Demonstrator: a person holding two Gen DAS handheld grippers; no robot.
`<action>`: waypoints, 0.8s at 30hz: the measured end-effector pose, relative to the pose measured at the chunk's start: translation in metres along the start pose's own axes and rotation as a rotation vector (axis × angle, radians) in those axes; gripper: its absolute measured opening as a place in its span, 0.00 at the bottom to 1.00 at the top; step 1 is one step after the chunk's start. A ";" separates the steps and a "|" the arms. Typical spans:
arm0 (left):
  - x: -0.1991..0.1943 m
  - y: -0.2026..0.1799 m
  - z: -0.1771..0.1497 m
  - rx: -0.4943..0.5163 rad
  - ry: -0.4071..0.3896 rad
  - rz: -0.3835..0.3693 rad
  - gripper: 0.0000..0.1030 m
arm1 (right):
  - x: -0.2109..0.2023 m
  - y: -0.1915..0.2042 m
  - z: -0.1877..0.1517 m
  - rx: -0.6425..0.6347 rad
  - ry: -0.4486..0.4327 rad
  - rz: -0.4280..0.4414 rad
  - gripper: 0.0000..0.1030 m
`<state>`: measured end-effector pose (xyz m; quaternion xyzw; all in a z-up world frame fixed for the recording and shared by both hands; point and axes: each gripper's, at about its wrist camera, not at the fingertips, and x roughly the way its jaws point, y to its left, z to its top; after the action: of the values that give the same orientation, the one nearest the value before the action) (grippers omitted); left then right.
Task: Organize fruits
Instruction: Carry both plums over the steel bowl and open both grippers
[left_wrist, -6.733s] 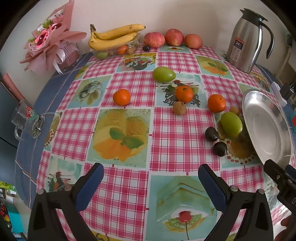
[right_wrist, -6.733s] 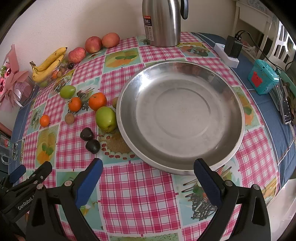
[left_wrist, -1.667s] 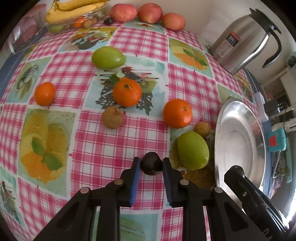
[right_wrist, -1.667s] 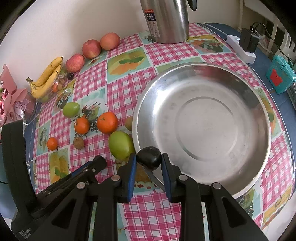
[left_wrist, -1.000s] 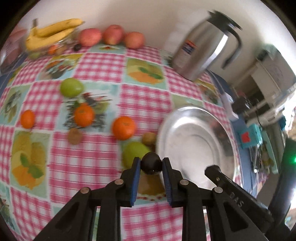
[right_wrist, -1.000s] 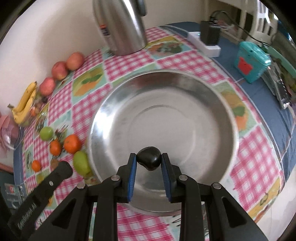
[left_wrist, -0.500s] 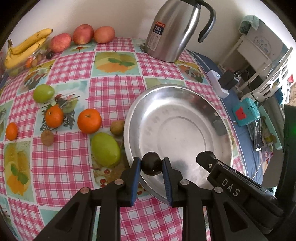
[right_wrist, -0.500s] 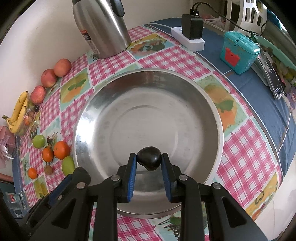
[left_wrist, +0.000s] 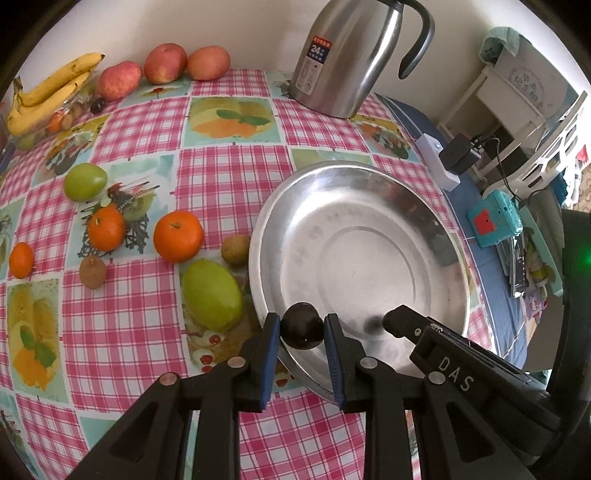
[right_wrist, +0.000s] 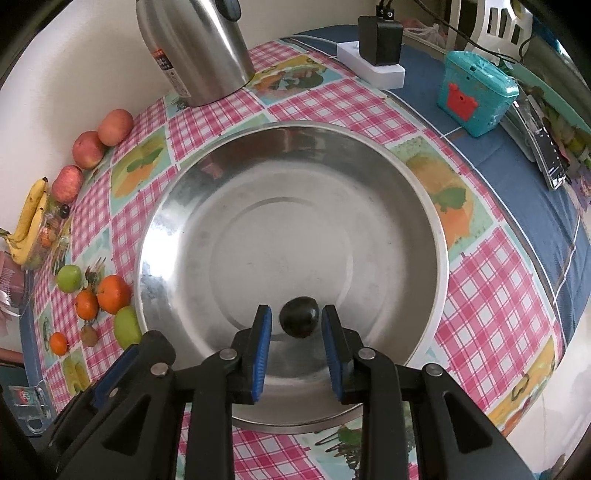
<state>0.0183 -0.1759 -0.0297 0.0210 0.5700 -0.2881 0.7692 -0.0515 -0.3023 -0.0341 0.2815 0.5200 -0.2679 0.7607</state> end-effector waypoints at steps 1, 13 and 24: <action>0.000 0.000 0.000 0.000 0.001 0.000 0.27 | 0.000 0.000 0.000 -0.001 -0.001 -0.002 0.30; -0.003 0.006 0.002 -0.027 -0.006 -0.010 0.36 | -0.005 -0.002 0.002 -0.003 -0.031 -0.018 0.39; -0.023 0.039 0.008 -0.152 -0.057 0.003 0.49 | -0.009 0.002 0.002 -0.020 -0.044 -0.020 0.39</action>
<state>0.0386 -0.1368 -0.0180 -0.0450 0.5680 -0.2433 0.7850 -0.0515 -0.3014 -0.0245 0.2626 0.5084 -0.2765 0.7721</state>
